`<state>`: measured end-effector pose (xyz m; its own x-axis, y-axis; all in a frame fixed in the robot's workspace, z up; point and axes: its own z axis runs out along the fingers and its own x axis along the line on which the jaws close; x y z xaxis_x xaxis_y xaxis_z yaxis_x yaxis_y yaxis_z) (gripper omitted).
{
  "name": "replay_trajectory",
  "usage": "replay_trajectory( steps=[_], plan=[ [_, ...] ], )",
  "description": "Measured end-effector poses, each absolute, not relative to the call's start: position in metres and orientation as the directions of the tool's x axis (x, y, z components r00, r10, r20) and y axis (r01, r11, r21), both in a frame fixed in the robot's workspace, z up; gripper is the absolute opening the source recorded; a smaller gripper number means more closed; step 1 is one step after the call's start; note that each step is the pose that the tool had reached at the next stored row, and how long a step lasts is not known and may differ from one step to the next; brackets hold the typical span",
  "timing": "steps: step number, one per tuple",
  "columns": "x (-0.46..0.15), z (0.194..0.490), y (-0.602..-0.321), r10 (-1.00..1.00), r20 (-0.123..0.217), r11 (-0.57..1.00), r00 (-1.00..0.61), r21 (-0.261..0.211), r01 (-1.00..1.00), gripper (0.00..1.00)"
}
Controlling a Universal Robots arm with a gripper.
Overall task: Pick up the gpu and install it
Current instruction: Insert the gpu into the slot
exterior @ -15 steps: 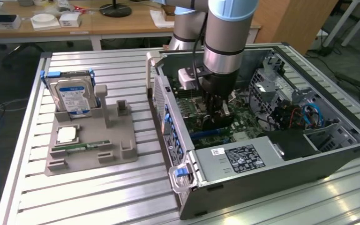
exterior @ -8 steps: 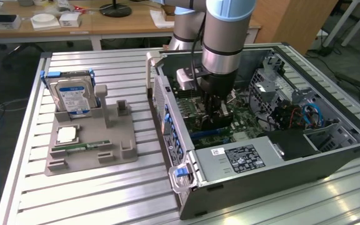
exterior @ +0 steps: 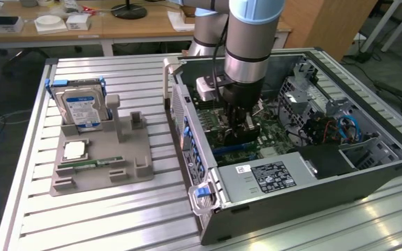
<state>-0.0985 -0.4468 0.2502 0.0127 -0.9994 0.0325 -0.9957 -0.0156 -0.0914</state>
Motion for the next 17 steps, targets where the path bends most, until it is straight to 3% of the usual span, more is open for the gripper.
replay_trajectory(
  steps=[17],
  plan=[
    [-0.0998,0.2482,-0.4469,-0.999,0.033,-0.016,0.013,-0.093,-0.996,0.26]
  ],
)
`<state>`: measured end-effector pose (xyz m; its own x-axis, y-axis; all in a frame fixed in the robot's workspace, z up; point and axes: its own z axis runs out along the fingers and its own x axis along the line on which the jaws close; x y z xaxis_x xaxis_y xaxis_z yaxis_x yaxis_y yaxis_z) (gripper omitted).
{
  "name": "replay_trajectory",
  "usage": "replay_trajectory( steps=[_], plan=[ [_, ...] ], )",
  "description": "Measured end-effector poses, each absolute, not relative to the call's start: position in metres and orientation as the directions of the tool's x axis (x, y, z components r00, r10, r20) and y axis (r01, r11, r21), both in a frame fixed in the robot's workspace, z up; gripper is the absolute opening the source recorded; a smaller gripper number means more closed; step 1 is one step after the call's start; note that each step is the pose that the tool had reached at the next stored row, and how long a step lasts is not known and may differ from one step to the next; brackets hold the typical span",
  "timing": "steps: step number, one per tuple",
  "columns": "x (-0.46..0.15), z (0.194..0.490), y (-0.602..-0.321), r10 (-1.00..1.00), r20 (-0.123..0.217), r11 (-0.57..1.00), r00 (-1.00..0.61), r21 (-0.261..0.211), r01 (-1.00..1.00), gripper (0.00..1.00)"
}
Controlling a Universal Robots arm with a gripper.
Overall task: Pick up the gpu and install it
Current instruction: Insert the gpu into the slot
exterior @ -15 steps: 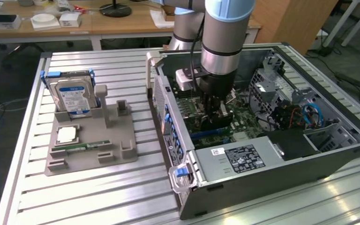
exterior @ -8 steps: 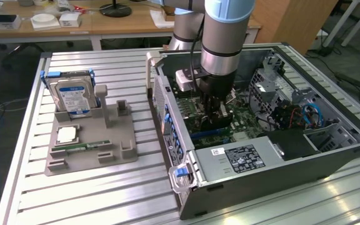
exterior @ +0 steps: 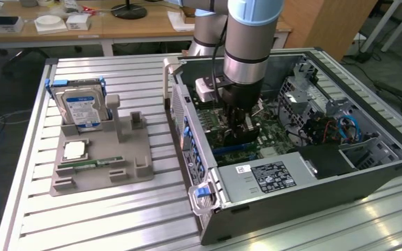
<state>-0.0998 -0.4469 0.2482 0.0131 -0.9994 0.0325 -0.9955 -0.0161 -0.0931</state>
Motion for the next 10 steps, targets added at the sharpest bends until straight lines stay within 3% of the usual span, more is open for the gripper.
replay_trajectory(
  steps=[10],
  plan=[
    [-0.1023,0.2481,-0.4469,-0.999,0.033,-0.016,0.013,-0.093,-0.996,0.26]
  ],
)
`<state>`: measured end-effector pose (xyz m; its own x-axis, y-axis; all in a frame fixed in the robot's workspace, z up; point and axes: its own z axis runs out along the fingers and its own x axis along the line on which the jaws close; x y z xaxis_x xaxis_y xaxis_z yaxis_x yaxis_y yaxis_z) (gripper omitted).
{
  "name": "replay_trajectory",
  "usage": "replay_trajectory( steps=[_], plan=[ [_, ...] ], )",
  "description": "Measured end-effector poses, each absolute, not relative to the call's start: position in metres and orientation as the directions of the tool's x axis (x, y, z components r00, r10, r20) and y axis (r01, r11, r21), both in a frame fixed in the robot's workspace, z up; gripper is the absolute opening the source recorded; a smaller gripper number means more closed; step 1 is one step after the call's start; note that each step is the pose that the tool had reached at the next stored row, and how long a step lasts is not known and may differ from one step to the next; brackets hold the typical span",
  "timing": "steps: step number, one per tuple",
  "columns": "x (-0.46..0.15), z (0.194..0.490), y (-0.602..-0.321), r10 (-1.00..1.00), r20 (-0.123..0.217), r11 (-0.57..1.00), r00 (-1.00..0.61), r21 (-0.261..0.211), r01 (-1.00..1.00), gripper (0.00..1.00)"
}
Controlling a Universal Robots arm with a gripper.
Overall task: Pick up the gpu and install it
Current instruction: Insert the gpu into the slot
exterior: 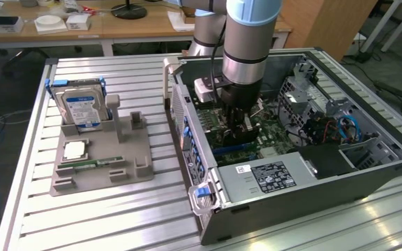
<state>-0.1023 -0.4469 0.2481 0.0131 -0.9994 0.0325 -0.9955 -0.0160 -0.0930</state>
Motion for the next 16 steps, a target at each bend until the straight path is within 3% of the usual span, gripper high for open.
replay_trajectory(
  steps=[16],
  plan=[
    [-0.0963,0.2481,-0.4499,-0.999,0.033,-0.017,0.014,-0.093,-0.996,0.26]
  ],
)
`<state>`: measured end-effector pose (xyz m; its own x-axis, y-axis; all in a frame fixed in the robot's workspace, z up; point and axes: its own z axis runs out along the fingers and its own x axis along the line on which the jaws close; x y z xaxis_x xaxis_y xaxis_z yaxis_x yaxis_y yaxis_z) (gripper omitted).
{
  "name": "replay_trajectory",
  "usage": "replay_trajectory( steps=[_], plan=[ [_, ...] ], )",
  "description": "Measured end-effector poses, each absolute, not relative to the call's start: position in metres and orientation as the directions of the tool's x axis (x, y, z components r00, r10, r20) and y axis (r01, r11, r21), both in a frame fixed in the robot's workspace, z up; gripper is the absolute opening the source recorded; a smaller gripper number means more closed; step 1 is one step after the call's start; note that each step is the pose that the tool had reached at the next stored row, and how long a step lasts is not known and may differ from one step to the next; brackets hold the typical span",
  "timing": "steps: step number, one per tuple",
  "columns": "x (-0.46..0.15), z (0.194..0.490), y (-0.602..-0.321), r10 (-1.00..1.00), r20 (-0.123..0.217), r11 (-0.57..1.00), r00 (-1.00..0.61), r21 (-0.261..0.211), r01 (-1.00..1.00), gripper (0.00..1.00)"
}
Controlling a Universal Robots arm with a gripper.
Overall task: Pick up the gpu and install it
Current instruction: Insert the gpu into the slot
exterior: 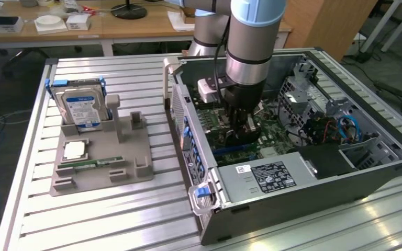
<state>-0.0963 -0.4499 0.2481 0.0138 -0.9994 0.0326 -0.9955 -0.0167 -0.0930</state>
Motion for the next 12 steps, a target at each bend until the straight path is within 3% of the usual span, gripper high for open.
replay_trajectory(
  steps=[12],
  plan=[
    [-0.1022,0.2481,-0.45,-0.999,0.032,-0.019,0.016,-0.093,-0.995,0.26]
  ],
)
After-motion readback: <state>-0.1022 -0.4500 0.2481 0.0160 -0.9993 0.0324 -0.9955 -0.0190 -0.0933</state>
